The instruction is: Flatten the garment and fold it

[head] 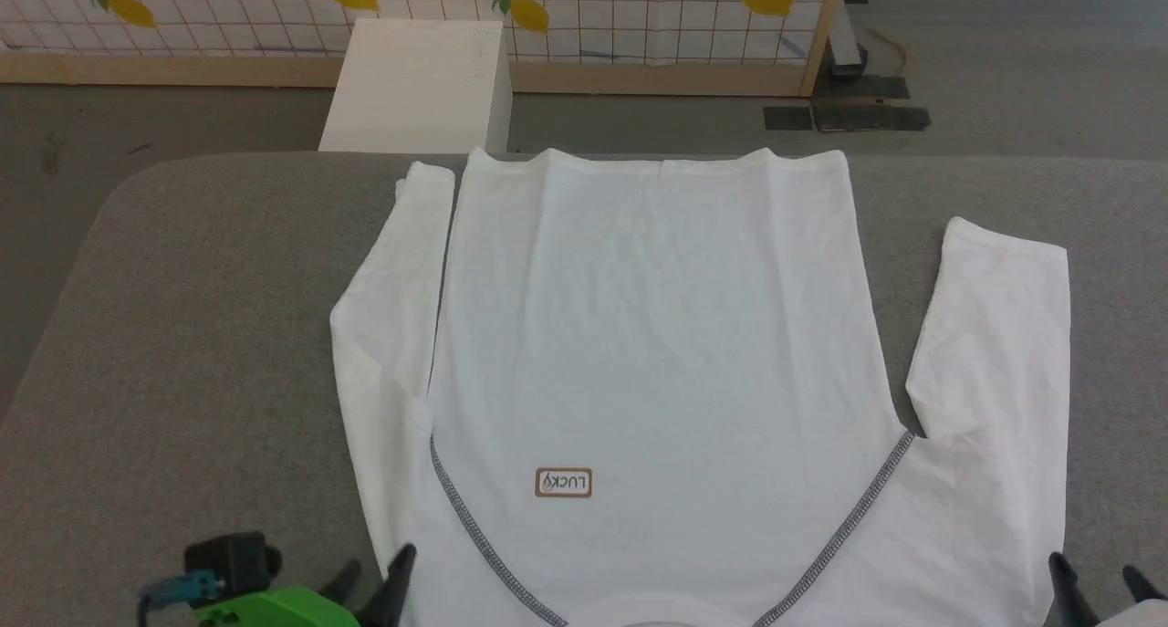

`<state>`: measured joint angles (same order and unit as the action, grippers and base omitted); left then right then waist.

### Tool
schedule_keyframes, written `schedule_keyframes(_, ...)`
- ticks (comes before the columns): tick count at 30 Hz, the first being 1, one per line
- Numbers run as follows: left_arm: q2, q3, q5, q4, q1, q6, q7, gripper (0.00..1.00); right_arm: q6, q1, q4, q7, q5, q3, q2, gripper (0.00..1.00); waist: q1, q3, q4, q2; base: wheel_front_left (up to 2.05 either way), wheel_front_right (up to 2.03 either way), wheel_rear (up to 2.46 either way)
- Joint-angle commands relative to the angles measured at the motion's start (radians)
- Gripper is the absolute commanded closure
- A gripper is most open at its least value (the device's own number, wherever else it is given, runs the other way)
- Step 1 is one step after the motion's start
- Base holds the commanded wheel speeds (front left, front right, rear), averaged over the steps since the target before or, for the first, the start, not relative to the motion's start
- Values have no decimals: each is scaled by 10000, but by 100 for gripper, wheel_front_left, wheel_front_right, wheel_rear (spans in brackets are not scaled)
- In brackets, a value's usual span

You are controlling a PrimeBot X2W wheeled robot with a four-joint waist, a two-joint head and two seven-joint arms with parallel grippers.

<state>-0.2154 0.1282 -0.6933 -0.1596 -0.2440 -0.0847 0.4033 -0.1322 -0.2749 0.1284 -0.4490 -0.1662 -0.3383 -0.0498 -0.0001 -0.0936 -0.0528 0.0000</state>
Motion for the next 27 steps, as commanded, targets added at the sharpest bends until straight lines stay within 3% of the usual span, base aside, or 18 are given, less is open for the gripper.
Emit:
schedule_keyframes(1, -48, -209, 179, -255, 381, 17, -362, 0, 15, -40, 322, 420, 73, -16, -6, 0, 1, -24, 24, 0, 0, 0, 0)
schedule_keyframes(4, -161, -656, 555, -506, 880, -34, -1207, 0, 15, 288, 881, 1406, 125, 74, -6, 0, 1, -205, 142, 0, 0, 0, 0)
schedule_keyframes(6, -610, -712, 1249, -349, 1355, 34, -1616, 0, 15, 556, 1097, 2179, 280, 314, -5, 0, 1, -412, 215, 0, 0, 0, 0)
schedule_keyframes(14, -1831, -748, 2780, 1202, 4494, 680, -3100, 0, 15, 2213, 1009, 4908, 970, 1729, -13, 0, 1, -2009, 715, 0, 0, 0, 0)
schedule_keyframes(20, -2721, -361, 2927, 2494, 7282, 1646, -2764, 0, 15, 3247, 921, 5513, 1003, 2403, -46, 0, 1, -3534, 1103, 0, 0, 0, 0)
schedule_keyframes(27, -3590, -171, 2633, 3613, 10102, 1960, -1242, 0, 15, 4307, 916, 5780, 828, 3087, -60, 0, 1, -5011, 1848, 0, 0, 0, 0)
